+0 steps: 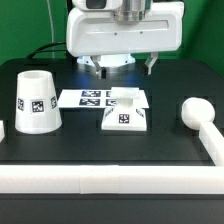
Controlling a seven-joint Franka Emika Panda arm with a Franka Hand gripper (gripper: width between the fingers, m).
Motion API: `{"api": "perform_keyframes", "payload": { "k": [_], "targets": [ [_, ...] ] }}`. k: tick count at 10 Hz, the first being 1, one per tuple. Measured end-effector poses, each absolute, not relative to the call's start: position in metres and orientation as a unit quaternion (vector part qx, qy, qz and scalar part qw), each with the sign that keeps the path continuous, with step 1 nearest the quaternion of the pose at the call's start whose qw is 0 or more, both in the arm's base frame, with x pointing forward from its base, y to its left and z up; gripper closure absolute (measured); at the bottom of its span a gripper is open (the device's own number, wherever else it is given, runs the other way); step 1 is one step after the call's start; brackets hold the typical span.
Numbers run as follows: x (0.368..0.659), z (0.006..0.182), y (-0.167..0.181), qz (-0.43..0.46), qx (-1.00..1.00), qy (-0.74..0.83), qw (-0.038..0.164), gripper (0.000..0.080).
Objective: Assemble lamp
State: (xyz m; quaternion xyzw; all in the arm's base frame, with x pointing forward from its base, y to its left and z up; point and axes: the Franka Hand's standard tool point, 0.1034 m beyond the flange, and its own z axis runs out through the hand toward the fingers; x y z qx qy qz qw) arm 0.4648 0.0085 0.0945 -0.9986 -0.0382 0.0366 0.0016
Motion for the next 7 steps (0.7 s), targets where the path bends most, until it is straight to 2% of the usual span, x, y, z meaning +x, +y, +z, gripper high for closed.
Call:
{"api": "perform_keyframes", "payload": {
  "k": [2,4,7],
  "targets": [
    [0.464,0.094,0.01,0.037,-0.999,0.011,0.005,0.01],
    [0.46,0.086,0.005,0.037,-0.998,0.056,0.007,0.01],
    [0.461,0.072,0.004,0.034,-0.999,0.041,0.009,0.01]
  ]
}}
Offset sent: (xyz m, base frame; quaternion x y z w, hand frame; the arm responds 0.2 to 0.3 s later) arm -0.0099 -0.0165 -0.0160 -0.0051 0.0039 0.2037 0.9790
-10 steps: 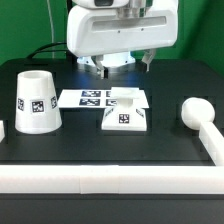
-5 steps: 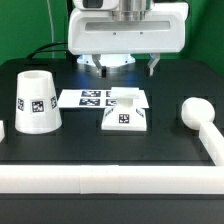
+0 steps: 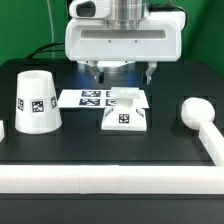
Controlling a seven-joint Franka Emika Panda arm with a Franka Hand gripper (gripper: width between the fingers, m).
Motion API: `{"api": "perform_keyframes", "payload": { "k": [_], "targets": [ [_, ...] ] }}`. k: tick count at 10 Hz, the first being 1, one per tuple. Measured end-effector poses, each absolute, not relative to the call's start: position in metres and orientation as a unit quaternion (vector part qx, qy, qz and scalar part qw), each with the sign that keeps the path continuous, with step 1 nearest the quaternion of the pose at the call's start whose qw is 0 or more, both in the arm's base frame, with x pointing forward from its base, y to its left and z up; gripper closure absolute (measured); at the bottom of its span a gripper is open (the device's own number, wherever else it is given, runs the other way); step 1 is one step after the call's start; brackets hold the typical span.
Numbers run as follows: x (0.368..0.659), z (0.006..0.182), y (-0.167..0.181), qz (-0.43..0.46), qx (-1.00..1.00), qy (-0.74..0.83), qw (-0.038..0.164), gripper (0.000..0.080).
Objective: Assemble lamp
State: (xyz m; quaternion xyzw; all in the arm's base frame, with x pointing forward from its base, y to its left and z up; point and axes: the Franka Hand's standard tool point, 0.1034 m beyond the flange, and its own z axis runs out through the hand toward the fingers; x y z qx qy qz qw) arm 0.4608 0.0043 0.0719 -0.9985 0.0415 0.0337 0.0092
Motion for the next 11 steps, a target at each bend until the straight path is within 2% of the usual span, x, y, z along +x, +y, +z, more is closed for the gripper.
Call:
{"api": "perform_keyframes", "payload": {
  "k": [5,7,8,11],
  "targets": [
    [0.455,0.051,0.007,0.045,-0.998,0.045,0.013,0.01],
    [0.454,0.051,0.008,0.046,-0.998,0.045,0.013,0.01],
    [0.453,0.051,0.008,0.046,-0.998,0.045,0.013,0.0228],
    [0.454,0.051,0.009,0.046,-0.998,0.044,0.013,0.0268]
  ]
}}
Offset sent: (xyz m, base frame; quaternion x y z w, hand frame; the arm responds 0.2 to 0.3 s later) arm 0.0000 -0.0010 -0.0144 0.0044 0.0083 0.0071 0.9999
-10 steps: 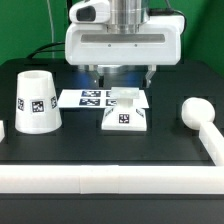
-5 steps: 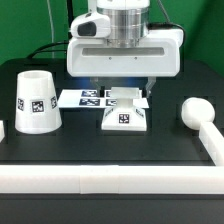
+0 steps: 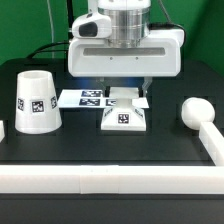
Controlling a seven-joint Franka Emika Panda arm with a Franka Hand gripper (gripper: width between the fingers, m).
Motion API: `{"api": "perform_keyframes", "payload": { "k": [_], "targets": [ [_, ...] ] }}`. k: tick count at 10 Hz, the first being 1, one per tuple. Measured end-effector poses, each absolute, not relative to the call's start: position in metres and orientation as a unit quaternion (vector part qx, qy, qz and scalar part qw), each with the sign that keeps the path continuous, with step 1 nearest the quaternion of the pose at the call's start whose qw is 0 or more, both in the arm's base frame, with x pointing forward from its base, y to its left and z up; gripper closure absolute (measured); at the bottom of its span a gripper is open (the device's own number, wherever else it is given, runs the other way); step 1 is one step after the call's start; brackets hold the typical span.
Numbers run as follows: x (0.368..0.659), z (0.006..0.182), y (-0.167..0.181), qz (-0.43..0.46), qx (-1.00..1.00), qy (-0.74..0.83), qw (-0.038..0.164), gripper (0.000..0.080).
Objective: Assemble lamp
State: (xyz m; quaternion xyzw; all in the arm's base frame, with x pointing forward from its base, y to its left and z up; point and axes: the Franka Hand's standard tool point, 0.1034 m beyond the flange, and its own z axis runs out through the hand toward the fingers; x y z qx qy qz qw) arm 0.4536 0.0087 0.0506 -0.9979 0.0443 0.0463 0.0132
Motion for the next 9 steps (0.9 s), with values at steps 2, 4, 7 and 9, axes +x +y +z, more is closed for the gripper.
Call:
{"api": "perform_keyframes", "payload": {
  "k": [2,4,7,9],
  "targets": [
    [0.454,0.051,0.009,0.046,-0.998,0.044,0.013,0.0268],
    [0.454,0.051,0.009,0.046,-0.998,0.044,0.013,0.0268],
    [0.454,0.051,0.009,0.046,-0.998,0.044,0.013,0.0266],
    [0.473,0.051,0.013,0.036,-0.999,0.035,0.016,0.0265]
  ]
}}
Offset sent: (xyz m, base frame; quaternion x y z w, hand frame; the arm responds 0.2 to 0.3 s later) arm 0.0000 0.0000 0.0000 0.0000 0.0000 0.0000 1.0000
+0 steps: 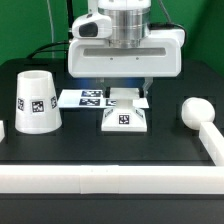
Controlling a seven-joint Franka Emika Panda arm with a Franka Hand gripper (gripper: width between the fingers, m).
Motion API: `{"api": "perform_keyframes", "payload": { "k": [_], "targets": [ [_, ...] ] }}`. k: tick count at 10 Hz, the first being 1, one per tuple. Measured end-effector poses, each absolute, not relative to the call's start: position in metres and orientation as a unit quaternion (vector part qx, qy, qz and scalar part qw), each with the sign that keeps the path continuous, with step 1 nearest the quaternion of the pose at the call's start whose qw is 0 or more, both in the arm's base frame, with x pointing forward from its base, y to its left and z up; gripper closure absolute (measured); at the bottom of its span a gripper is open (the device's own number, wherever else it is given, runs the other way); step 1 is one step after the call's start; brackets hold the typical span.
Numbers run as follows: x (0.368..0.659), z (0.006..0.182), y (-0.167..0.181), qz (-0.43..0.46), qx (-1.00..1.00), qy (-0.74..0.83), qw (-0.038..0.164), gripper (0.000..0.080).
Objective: Assemble lamp
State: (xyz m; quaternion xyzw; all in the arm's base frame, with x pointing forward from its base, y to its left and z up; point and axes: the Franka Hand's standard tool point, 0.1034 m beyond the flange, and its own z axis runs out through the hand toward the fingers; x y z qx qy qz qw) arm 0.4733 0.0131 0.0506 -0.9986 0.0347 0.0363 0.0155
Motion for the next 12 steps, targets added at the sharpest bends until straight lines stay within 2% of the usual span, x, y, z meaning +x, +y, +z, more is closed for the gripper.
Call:
{"api": "perform_keyframes", "payload": {
  "k": [8,12],
  "targets": [
    [0.573,0.052,0.067,-0.02,-0.999,0.014,0.025,0.0265],
    [0.599,0.053,0.083,-0.037,-0.999,0.005,0.029,0.0265]
  ]
}}
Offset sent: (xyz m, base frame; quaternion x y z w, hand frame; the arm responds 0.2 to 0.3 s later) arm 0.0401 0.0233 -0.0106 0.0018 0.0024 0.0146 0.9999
